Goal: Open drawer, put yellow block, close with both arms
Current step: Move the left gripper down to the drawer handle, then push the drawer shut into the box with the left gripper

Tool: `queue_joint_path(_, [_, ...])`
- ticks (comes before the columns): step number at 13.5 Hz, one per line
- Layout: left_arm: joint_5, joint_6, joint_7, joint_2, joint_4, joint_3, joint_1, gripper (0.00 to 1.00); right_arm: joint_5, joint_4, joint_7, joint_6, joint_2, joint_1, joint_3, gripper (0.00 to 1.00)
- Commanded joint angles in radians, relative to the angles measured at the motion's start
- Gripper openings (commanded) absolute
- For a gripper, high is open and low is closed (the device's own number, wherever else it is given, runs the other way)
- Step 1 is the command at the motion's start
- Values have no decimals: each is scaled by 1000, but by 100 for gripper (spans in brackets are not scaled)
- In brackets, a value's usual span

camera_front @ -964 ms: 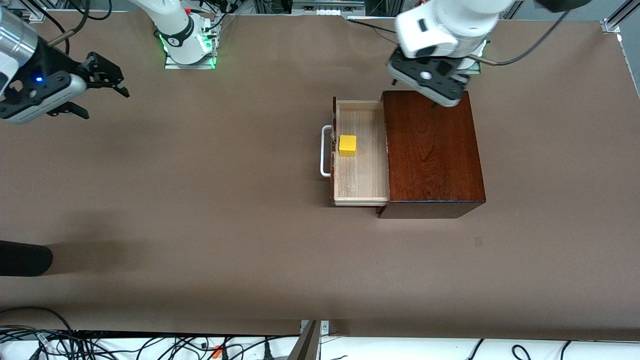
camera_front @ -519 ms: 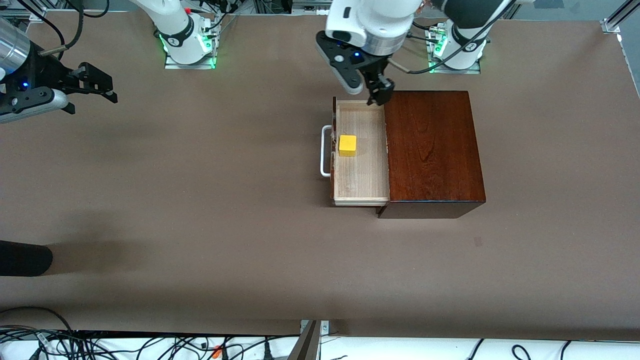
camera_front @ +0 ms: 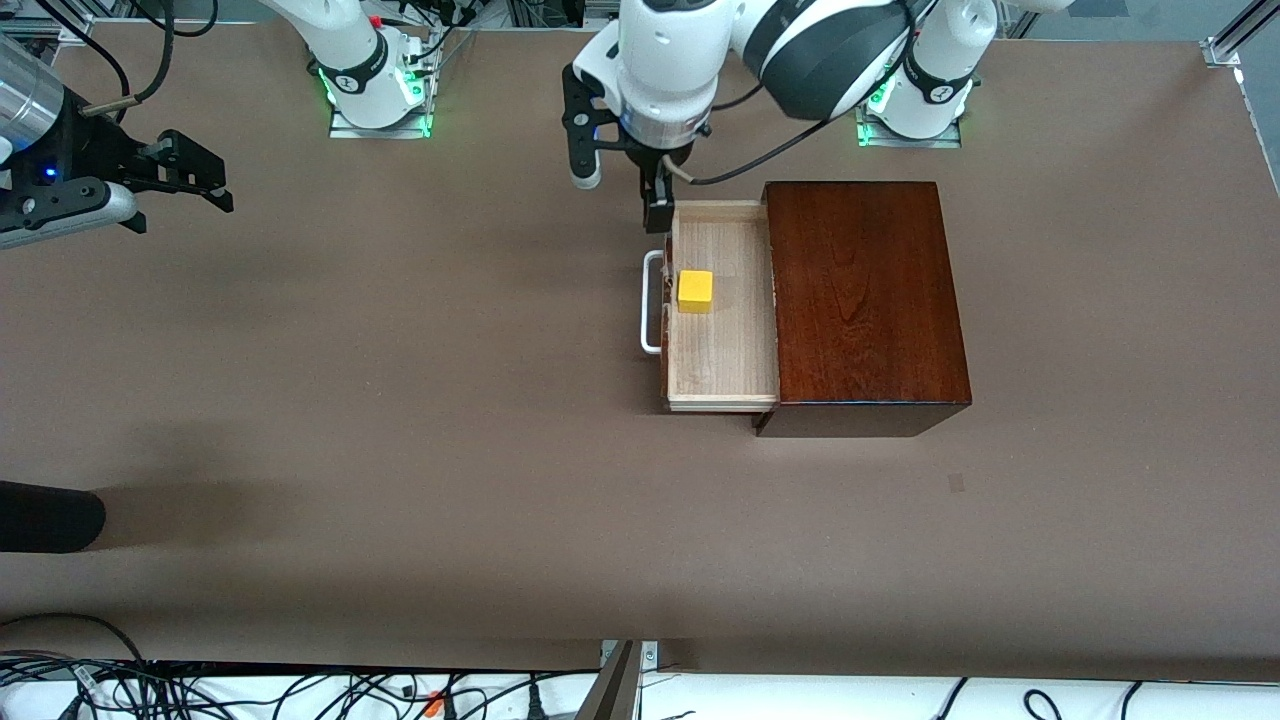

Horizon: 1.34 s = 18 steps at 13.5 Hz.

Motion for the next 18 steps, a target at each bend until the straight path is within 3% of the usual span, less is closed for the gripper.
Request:
queue_joint_path(1, [38, 33, 87, 87, 60, 11, -29, 100, -16, 13, 25, -1, 0, -2, 8, 100])
queue_joint_path(4, [194, 83, 75, 159, 59, 8, -78, 100, -21, 28, 56, -6, 0, -1, 9, 100])
queue_joint_path(9, [289, 175, 82, 255, 51, 16, -92, 100, -24, 36, 59, -1, 3, -4, 8, 100])
queue_joint_path(18, [346, 158, 110, 256, -18, 16, -90, 100, -36, 36, 59, -3, 17, -2, 9, 100])
